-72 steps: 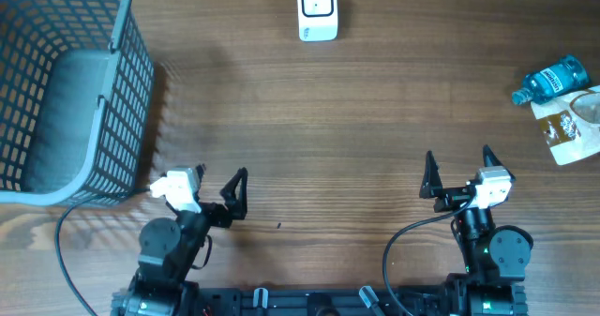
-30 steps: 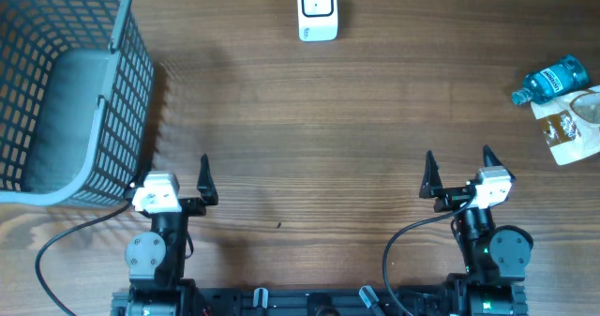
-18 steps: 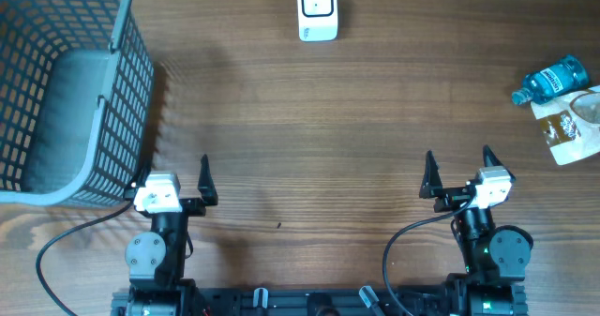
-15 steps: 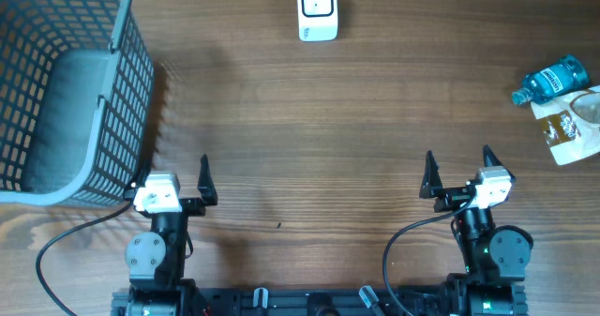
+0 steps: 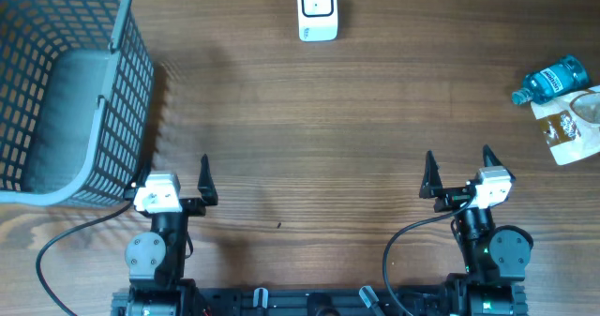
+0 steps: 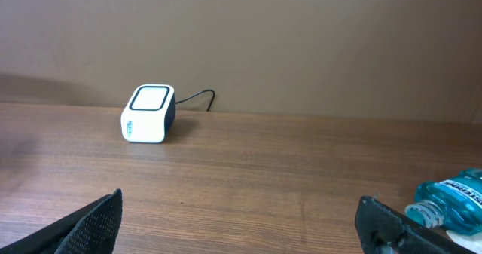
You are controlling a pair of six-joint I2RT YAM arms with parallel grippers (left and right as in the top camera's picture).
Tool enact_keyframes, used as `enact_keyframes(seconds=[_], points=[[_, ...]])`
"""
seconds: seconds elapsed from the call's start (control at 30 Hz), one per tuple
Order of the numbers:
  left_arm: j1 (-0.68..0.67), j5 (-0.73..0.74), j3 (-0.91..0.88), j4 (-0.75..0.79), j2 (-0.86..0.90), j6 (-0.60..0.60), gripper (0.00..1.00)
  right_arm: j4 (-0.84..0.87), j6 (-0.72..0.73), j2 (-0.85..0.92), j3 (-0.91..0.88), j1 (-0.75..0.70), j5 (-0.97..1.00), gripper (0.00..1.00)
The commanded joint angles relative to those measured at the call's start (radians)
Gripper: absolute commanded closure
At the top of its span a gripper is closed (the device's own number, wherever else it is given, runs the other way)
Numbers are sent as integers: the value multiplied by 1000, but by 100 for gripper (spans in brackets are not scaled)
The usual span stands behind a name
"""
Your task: Scan the item barcode
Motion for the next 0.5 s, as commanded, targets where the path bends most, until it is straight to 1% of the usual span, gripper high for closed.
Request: enact_keyframes(seconds=[0.0,0.47], points=[[6,9,-12,5,-11,12,0,4,-10,-8,-1,4,6,0],[6,9,-12,5,-11,12,0,4,-10,-8,-1,4,6,0]])
